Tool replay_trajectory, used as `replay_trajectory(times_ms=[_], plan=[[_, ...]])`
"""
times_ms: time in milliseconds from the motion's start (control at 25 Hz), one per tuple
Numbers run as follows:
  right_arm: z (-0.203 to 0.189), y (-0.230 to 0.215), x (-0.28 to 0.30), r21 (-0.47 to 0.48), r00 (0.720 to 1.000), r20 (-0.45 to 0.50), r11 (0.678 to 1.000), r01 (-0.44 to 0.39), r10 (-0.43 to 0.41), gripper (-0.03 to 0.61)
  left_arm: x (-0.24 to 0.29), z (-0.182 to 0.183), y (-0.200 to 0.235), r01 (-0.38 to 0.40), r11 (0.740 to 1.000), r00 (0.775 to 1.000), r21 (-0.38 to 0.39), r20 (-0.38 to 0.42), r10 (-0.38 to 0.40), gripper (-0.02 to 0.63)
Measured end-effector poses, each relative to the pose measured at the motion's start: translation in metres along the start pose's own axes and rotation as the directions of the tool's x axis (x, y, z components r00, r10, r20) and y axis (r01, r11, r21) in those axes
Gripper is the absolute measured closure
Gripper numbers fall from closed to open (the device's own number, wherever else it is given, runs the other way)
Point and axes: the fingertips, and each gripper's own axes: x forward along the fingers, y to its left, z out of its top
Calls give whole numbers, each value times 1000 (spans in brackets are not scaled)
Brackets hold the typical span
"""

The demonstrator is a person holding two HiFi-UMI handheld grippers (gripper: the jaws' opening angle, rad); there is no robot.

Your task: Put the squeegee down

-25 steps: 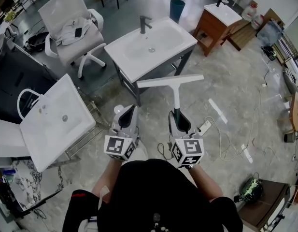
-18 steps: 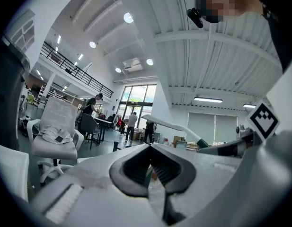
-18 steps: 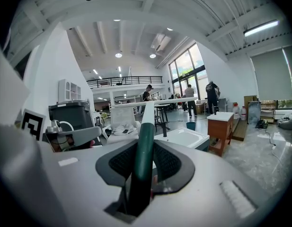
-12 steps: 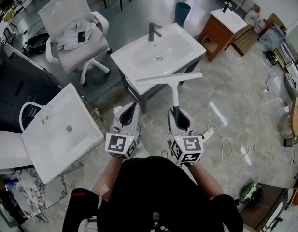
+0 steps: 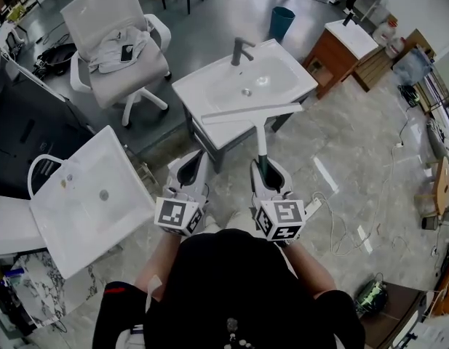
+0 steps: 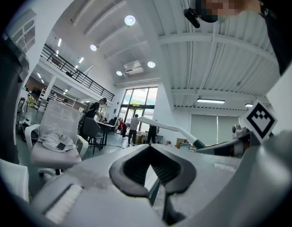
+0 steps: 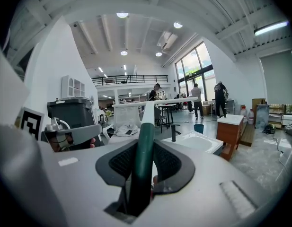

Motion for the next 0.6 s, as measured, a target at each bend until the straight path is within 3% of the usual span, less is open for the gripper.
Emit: replay_trajectory(times_ms=[240, 600], plan=[[6, -7, 26, -15, 1000, -13, 999, -28, 28, 482, 10, 1, 12, -39, 999, 999, -3, 6, 39, 612], [21, -17, 104, -44, 987, -50, 987, -155, 153, 482, 45, 7, 56, -186, 983, 982, -9, 30, 186, 612]])
